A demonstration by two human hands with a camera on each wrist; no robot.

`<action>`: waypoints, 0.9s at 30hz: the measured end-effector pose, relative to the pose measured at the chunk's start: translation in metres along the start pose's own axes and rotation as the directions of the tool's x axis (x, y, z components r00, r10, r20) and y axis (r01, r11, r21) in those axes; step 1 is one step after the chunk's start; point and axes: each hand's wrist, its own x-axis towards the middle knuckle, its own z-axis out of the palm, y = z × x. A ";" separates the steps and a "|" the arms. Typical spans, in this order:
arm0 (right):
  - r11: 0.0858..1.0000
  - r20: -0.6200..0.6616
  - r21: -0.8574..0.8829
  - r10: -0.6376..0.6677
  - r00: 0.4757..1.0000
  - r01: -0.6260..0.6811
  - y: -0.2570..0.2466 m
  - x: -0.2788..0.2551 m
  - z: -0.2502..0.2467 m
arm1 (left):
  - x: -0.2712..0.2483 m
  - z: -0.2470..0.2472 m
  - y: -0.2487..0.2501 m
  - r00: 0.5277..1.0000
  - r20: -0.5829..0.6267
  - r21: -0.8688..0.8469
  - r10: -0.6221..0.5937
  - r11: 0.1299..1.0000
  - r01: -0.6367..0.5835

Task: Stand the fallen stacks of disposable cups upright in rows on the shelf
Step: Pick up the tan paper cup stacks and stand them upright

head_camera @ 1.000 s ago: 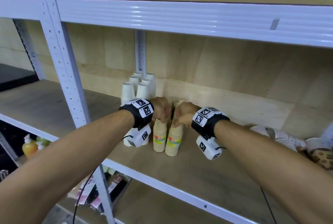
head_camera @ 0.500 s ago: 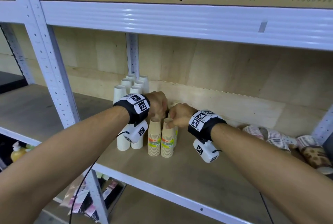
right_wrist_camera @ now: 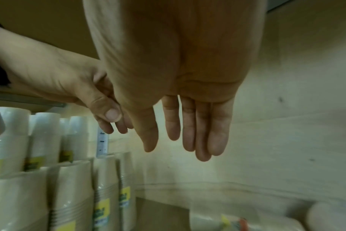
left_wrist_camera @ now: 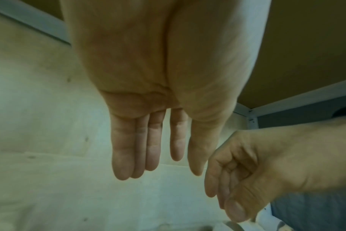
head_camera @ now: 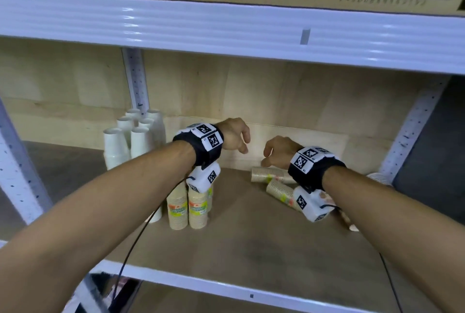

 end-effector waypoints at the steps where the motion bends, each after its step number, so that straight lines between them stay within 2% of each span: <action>1: 1.000 0.012 -0.011 0.027 1.000 -0.027 0.010 -0.003 0.001 | 0.008 0.008 0.007 1.000 0.011 0.003 0.024 1.000 -0.024; 9: 0.976 0.067 -0.028 0.217 0.974 -0.216 0.082 -0.018 0.028 | 0.064 0.072 0.041 0.988 0.098 0.024 0.115 0.993 -0.118; 12: 0.965 0.070 -0.107 0.246 0.967 -0.237 0.102 -0.010 0.045 | 0.084 0.091 0.042 0.985 0.112 0.019 0.128 0.991 -0.131; 14: 0.965 0.082 -0.136 0.237 0.968 -0.225 0.106 -0.012 0.050 | 0.097 0.103 0.041 0.984 0.123 0.000 0.128 0.992 -0.129; 16: 0.975 0.148 -0.074 0.217 0.965 -0.208 0.109 -0.016 0.060 | 0.107 0.116 0.037 0.984 0.137 -0.030 0.114 0.993 -0.111; 20: 0.966 0.095 0.098 0.231 0.968 -0.240 0.122 -0.013 0.079 | 0.123 0.138 0.026 0.986 0.137 -0.031 0.090 0.996 -0.087; 27: 0.976 0.083 0.059 0.203 0.976 -0.208 0.131 -0.004 0.097 | 0.143 0.163 0.016 0.987 0.142 -0.002 0.069 0.998 -0.070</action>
